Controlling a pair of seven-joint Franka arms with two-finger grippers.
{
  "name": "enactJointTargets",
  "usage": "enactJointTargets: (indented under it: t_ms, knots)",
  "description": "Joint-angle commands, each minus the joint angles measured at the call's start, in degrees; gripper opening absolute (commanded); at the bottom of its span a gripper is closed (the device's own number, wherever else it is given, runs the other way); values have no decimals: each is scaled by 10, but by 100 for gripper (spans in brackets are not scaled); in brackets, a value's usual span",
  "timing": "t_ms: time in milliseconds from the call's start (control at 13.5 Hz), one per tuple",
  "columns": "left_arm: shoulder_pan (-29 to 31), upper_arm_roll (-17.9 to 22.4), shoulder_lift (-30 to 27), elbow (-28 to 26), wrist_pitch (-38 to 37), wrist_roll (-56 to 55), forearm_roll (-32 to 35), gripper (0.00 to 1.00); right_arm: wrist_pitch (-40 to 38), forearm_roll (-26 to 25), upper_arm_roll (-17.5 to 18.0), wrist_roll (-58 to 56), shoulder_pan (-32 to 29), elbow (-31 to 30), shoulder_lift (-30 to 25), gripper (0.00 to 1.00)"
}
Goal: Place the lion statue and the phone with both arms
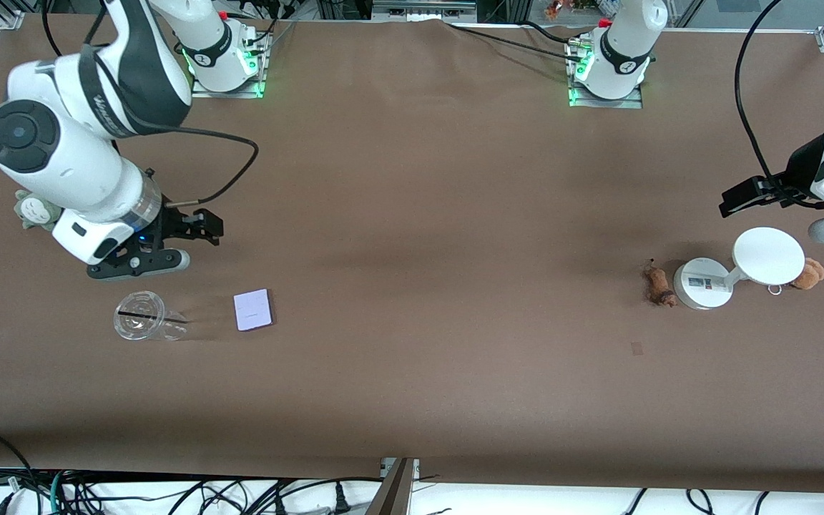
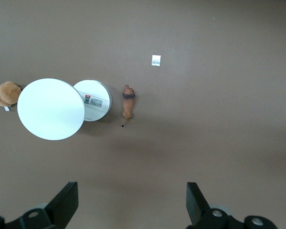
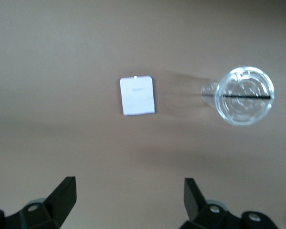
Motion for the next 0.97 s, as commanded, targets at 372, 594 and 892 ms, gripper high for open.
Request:
enactJointTargets:
  t_ms: [372,594,892]
  knots:
    - [1,2,5,15,-8,12,-16,100,-104,22,-1,12,0,-1,-99,100]
    - [1,2,5,15,-8,12,-16,100,-133,50,-35,-13,0,-3,-132,100]
    - [1,2,5,15,-8,12,-16,100,-127,50,-56,-33,-1,-10,-140,100]
